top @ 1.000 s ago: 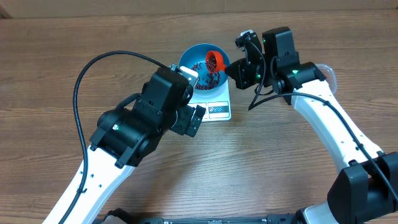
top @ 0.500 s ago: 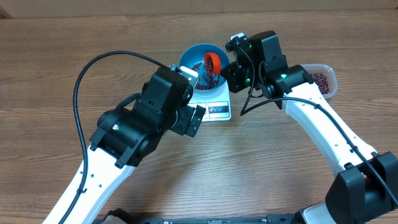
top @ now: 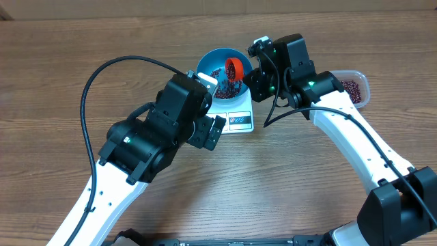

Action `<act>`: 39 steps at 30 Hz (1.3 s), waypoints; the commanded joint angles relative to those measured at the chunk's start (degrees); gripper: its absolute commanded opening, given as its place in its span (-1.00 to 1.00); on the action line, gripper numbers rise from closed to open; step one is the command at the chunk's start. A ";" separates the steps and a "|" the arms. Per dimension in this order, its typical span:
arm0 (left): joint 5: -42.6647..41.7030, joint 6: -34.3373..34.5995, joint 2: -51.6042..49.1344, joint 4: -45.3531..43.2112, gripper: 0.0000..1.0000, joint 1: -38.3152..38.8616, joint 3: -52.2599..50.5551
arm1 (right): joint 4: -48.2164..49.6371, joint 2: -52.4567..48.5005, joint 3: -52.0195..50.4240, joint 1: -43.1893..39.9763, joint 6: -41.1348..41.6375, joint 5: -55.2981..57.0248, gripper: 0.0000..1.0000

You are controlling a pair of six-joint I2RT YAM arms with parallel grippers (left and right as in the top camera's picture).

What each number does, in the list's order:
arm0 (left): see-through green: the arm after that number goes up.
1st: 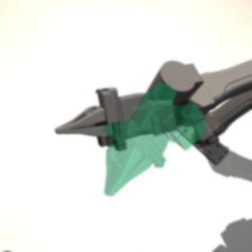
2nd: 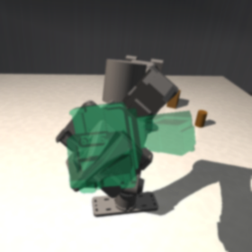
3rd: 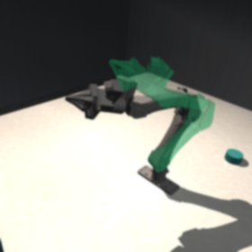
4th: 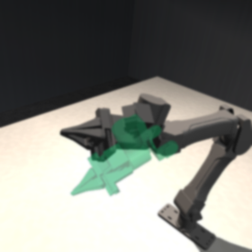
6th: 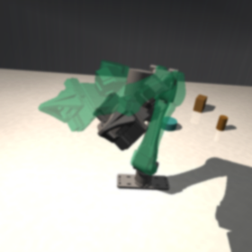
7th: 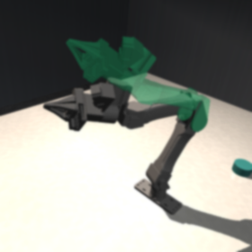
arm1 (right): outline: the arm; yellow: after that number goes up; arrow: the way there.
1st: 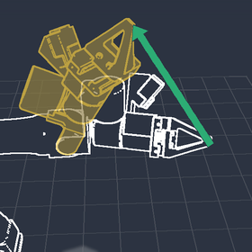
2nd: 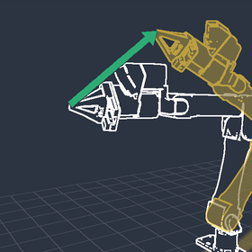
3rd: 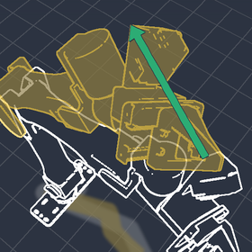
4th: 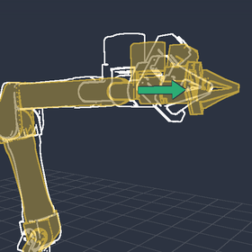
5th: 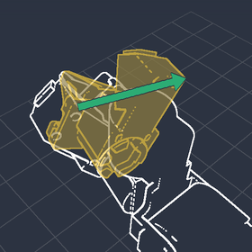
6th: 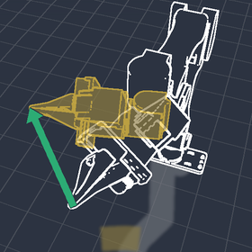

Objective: Scoop item into bowl and weigh 150g on scale
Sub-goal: 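Hold the scoop inverted over the bowl, shaking out remaining beans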

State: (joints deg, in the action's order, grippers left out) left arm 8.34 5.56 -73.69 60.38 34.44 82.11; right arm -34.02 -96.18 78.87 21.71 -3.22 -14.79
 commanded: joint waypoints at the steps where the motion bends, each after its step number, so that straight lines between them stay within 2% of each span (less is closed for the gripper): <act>1: -0.48 -0.87 -0.24 -0.17 0.99 -0.39 0.24 | 0.28 3.17 1.88 0.79 -0.26 1.22 -0.93; 39: -0.48 -0.87 -0.26 -0.17 0.99 -0.39 0.24 | -1.77 4.90 1.88 1.51 -0.26 3.85 -0.93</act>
State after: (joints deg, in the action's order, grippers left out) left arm 8.34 5.56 -73.69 60.38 34.44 82.11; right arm -36.10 -92.84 78.87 22.39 -3.22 -11.53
